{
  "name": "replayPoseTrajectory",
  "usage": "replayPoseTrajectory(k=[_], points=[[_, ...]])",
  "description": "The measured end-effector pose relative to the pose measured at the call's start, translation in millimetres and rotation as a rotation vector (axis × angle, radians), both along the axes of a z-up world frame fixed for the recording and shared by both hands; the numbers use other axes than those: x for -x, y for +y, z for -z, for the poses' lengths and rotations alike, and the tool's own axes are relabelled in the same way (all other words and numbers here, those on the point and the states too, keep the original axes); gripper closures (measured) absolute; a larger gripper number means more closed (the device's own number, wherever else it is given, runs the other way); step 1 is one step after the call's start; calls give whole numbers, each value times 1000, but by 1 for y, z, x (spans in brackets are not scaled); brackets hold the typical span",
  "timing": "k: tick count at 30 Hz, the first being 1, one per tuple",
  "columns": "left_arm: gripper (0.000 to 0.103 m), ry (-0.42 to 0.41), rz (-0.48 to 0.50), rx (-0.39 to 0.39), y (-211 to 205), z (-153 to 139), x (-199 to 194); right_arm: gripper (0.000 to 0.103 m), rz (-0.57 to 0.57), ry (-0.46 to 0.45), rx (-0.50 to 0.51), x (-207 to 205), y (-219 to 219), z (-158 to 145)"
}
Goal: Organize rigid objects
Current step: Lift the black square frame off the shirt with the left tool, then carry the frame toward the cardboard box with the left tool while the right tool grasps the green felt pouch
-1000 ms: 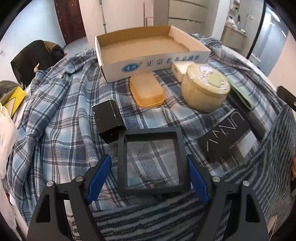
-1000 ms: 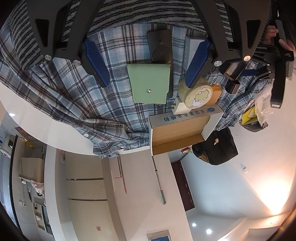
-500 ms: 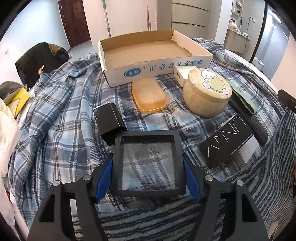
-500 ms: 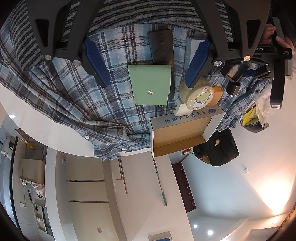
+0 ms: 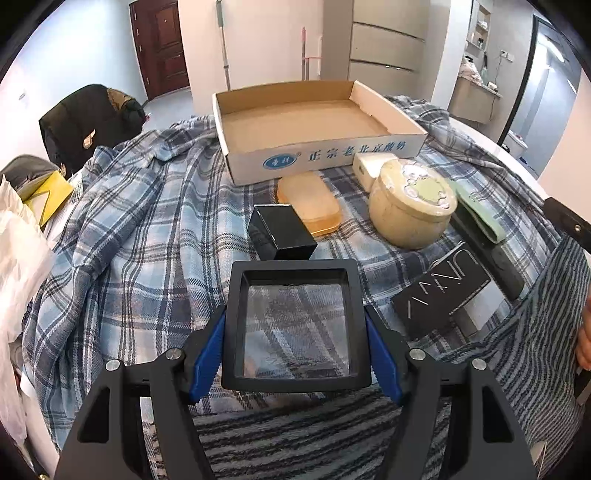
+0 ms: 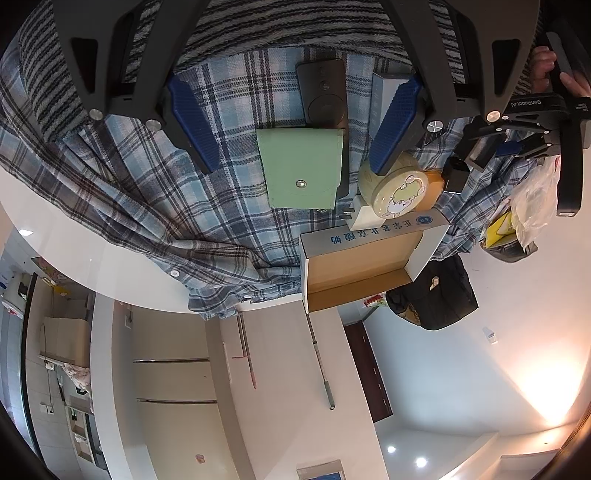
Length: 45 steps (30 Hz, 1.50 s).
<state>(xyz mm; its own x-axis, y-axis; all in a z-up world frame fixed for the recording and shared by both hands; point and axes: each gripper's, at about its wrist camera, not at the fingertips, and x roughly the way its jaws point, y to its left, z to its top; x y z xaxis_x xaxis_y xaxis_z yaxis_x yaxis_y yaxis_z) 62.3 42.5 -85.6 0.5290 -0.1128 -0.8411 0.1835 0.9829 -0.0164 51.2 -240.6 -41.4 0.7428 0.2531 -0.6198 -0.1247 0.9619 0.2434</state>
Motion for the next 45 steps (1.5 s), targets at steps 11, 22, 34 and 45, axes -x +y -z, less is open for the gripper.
replayPoseTrajectory(k=[11,22,34,45], points=[[31,17,-145,68,39,3,-13,20,-1,4,1,0,0,0],[31,-73,-168,73,56,-23,5,20,-3,12,3,-2,2,2],[31,-372,-124,106,8,-96,31,20,55,10,32,-2,-3,-7],[31,-600,-98,178,-11,-98,41,20,72,1,111,-13,-18,-36]])
